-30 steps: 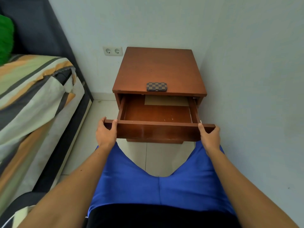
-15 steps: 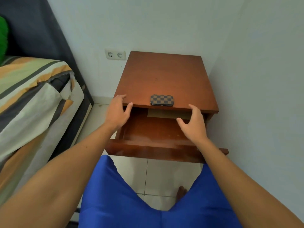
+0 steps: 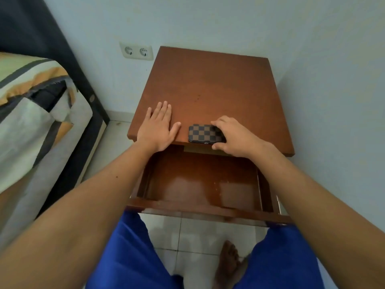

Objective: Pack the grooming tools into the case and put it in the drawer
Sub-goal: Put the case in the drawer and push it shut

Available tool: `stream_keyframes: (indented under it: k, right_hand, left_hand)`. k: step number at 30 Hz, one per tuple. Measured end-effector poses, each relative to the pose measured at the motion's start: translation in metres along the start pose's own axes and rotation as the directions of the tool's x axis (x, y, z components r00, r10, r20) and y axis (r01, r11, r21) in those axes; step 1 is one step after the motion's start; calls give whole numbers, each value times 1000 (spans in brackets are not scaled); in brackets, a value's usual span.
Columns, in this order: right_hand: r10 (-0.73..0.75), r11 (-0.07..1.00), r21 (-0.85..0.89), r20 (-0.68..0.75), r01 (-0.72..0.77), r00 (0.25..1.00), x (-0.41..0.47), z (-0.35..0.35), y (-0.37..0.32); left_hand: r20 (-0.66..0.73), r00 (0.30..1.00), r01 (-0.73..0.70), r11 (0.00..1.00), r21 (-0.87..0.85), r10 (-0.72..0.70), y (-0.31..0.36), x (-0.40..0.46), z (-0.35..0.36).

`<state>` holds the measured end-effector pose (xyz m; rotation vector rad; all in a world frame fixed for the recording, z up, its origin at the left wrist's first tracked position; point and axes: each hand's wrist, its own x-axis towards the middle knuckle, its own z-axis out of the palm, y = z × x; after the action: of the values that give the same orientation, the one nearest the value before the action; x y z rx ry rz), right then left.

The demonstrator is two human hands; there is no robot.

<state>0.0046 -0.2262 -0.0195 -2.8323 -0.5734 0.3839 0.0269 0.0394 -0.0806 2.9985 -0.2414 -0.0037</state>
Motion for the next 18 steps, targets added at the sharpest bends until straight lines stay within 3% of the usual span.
stream_keyframes:
  k: [6,11,14,18]
  right_hand:
    - [-17,999,-34,2,17,1000,2,-9,-7]
    - [-142,983,111,-47,147,989,-46,16,-16]
    - [-131,965,230,24,122,991,-67,50,-19]
    - [-53,989,143,163,30,985,-49,96,-13]
  left_hand:
    - [-9,1000,6,1000,-1,-6,0,-1,-1]
    - [4,1000,11,1000,-10,-11,1,-1,-1]
    - [1,1000,12,1000,-1,-12,1,-1,-2]
    - [8,1000,9,1000,14,-9,0,-1,-1]
